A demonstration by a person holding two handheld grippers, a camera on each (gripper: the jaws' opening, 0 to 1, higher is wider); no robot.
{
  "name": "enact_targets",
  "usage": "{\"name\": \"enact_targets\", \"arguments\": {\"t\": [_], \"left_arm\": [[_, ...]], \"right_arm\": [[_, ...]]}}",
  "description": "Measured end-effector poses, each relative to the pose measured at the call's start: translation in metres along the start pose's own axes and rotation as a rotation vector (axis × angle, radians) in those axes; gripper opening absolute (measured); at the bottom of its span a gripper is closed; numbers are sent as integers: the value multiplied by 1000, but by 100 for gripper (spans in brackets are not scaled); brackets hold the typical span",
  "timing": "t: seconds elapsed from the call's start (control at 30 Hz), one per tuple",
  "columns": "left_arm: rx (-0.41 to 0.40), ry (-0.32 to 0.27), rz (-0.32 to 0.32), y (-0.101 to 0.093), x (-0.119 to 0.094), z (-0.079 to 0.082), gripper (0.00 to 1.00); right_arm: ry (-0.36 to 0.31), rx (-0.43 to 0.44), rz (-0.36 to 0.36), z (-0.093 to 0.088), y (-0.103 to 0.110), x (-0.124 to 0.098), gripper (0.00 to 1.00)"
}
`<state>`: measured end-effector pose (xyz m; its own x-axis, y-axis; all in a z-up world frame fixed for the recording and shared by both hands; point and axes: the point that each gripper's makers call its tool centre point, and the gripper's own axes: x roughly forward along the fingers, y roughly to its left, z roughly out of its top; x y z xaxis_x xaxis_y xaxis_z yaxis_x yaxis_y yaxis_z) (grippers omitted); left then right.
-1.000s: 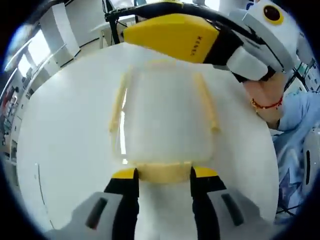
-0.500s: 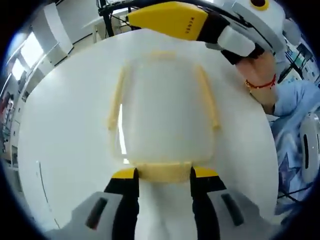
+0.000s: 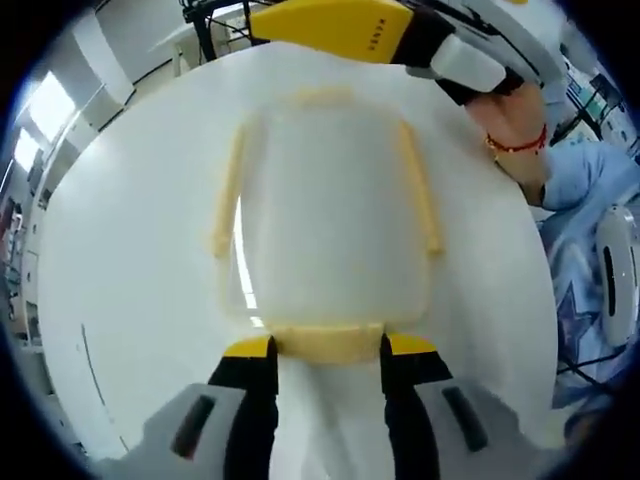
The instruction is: Snap each plastic latch of the storage box into its locked position after aligning the lid with the box until every specified latch is closed and the lid sits flush.
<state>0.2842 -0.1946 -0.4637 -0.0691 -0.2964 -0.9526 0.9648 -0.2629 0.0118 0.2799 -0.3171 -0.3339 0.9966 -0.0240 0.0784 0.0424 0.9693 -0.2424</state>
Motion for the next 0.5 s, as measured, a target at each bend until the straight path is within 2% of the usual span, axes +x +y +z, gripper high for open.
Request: {"name": "enact_targets", "arguments": {"t": [0.5], "left_arm": [[33, 62, -11, 1, -1, -4, 40]], "right_arm": [[21, -17, 33, -2, 6, 1, 31]]}}
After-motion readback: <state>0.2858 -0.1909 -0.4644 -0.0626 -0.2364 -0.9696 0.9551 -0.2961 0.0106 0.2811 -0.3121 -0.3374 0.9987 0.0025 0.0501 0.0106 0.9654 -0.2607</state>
